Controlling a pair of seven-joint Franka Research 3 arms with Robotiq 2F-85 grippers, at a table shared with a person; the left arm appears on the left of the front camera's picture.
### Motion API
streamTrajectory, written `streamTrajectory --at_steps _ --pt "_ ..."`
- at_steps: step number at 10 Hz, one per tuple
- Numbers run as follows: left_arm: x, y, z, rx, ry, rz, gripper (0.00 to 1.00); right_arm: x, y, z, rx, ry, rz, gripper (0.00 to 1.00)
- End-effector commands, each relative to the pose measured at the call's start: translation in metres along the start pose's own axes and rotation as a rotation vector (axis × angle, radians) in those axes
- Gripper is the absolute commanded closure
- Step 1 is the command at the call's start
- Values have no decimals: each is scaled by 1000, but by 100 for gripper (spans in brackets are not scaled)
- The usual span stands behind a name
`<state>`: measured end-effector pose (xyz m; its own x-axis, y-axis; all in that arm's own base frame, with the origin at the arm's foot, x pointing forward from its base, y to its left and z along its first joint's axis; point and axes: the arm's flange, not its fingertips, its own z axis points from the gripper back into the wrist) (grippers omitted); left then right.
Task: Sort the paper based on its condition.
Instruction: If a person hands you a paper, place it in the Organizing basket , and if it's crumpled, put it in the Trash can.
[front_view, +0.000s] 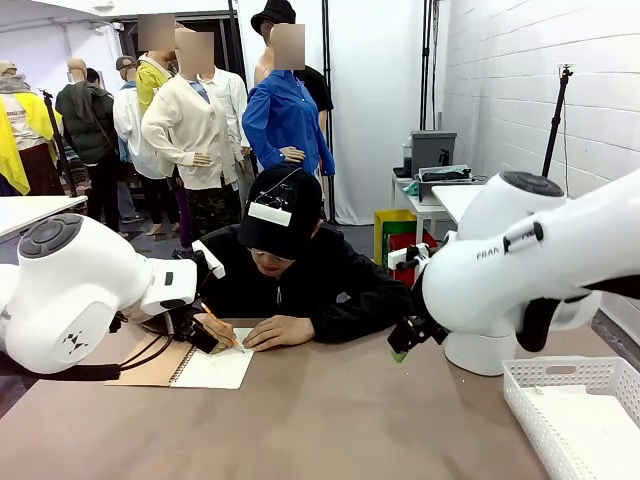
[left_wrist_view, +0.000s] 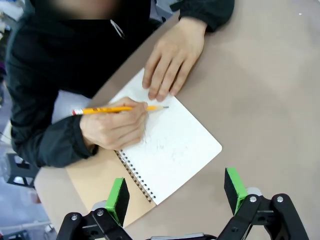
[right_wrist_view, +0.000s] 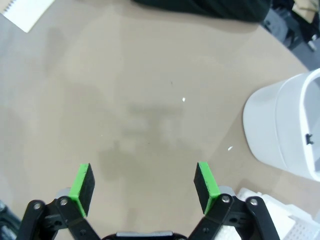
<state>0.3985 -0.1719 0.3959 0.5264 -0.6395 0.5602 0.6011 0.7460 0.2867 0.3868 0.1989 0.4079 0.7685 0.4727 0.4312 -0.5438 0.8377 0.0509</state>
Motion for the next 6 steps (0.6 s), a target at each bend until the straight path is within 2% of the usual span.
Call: streamTrajectory --at_steps 1,2,3,4,6 --pt "-18 -35 20 74 -49 -48 0 16 -9 13 32 -13 28 0" --pt "-18 -44 27 92 -47 -50 0 25 -4 16 29 -39 49 0" --pt "-16 -50 36 102 1 -68 0 30 -2 21 38 -79 71 0" --pt "13 -12 14 39 -36 -69 0 20 0 16 7 -22 13 0" --pt "13 -12 14 39 -36 -69 0 20 0 16 7 -22 13 0"
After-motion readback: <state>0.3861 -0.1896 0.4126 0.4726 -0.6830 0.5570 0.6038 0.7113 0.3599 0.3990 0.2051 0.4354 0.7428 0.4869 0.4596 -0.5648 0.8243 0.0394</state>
